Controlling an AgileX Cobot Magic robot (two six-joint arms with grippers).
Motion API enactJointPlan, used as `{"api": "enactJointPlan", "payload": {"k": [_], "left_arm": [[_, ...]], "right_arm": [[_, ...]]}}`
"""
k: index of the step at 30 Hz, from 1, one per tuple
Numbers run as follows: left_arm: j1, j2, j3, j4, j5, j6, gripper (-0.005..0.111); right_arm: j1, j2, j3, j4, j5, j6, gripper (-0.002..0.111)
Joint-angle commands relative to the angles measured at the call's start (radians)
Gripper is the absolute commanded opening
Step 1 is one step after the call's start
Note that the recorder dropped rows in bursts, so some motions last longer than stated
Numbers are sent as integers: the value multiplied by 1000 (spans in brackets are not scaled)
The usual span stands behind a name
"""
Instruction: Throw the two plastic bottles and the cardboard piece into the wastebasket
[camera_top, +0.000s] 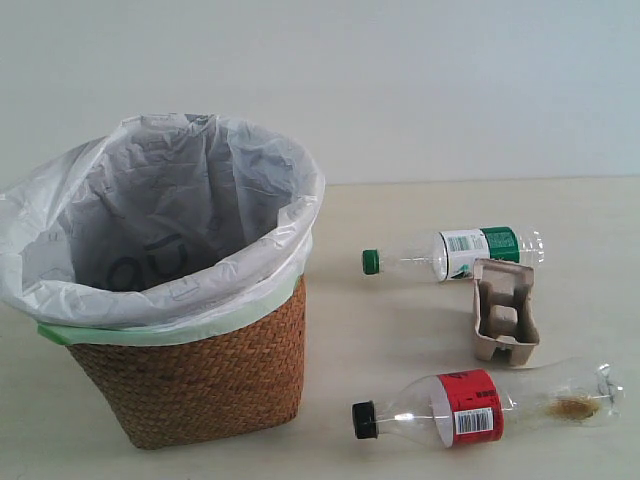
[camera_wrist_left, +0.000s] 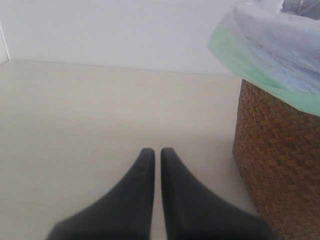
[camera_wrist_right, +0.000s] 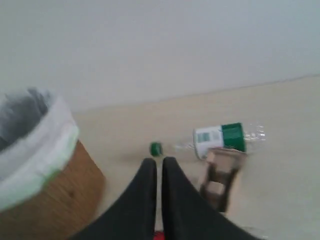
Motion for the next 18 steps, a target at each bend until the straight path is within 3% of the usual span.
{"api": "enactJointPlan", "payload": {"k": [1, 4, 8, 15, 18], "left_arm": [[-8, -3, 4, 6, 0, -7, 4], [-8, -3, 4, 6, 0, -7, 4], [-8, -3, 4, 6, 0, -7, 4], [-8, -3, 4, 6, 0, -7, 4], [-8, -3, 4, 6, 0, -7, 4]], "right_arm": [[-3, 331, -346, -307, 474, -226, 0], [-3, 553, -554, -335, 789, -547, 0], [-3, 770, -604, -277, 789, -921, 0], [-3, 956, -588, -173, 789, -991, 0], [-3, 996, -578, -160, 789, -991, 7]]}}
